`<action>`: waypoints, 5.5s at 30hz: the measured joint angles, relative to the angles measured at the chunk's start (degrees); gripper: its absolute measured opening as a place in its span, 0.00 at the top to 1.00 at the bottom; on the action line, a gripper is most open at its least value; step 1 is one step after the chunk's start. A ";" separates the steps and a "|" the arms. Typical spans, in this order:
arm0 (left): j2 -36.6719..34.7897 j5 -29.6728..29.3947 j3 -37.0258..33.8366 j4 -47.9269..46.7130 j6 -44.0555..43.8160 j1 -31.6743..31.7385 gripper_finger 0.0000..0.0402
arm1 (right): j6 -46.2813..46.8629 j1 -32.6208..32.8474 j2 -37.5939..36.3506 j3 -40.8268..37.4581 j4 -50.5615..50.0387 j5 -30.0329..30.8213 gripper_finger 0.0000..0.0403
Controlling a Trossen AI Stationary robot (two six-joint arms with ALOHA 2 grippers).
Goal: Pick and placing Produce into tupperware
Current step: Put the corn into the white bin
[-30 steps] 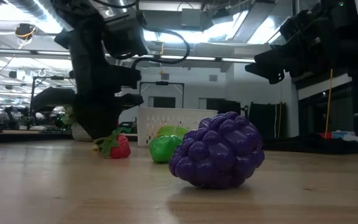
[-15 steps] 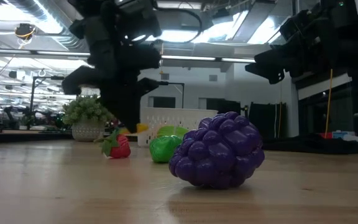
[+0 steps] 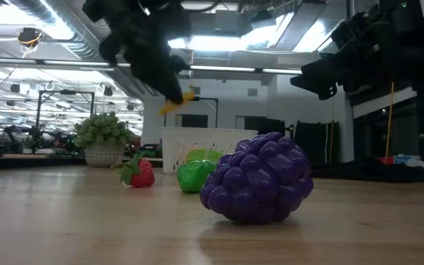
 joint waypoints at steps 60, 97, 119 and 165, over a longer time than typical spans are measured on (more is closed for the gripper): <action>-13.07 6.84 -28.15 66.88 -8.53 19.08 0.96 | -0.41 -0.01 -0.01 0.00 0.09 0.02 0.40; 5.15 10.82 5.47 15.20 -3.73 24.13 0.99 | -0.43 0.01 -0.01 0.00 -0.83 0.02 0.40; 14.51 15.11 19.73 -2.22 -1.01 24.06 0.99 | -0.10 0.00 -0.01 0.00 -1.09 0.02 0.40; 26.04 21.84 19.68 2.91 -2.13 21.26 0.92 | -0.15 -0.01 -0.01 -0.02 -1.00 0.00 0.40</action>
